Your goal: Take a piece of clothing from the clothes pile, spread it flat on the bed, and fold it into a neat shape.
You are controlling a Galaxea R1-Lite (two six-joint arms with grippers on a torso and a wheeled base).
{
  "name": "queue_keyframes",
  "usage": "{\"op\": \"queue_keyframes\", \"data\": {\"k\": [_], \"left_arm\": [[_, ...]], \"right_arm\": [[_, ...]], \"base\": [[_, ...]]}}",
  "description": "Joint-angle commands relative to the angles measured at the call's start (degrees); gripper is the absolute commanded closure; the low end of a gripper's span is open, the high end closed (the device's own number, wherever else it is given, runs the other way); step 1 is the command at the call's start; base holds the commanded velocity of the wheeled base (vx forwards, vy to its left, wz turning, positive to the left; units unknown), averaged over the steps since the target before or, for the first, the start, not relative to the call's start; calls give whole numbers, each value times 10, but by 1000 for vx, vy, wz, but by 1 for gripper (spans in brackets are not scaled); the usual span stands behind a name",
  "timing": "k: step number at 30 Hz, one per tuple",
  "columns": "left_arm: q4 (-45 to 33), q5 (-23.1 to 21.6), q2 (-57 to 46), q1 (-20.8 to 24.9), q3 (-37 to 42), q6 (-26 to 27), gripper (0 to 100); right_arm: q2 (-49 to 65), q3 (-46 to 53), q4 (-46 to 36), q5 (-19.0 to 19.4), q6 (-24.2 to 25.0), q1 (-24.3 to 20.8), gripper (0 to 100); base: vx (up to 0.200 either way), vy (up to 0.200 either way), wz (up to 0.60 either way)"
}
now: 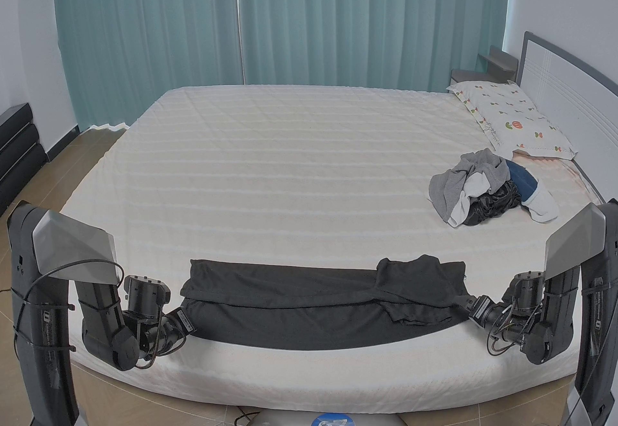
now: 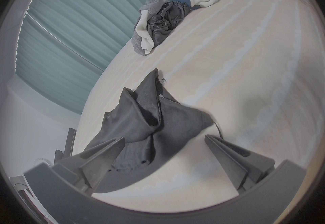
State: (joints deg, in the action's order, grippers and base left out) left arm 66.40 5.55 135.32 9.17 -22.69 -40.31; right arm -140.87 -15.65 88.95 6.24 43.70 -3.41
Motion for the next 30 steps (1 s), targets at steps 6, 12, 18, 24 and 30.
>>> {"op": "queue_keyframes", "data": {"k": [6,12,18,24,30], "left_arm": [[0,-5,1,-7,1,-1,100],[0,-6,-9,-15,1,-1,100],[0,-7,-29,-28,8,3,100],[-6,-8,-28,-29,19,18,100],[-2,-9,-22,-24,40,47,100]], "right_arm": [[-23,-23,4,-5,-16,5,100],[8,21,4,-4,-32,15,100],[30,49,4,2,-40,16,100],[34,86,4,7,-81,17,100],[26,97,4,11,-101,17,100]], "base": [[0,0,0],[0,0,0],[0,0,0],[0,0,0],[0,0,0]]}}
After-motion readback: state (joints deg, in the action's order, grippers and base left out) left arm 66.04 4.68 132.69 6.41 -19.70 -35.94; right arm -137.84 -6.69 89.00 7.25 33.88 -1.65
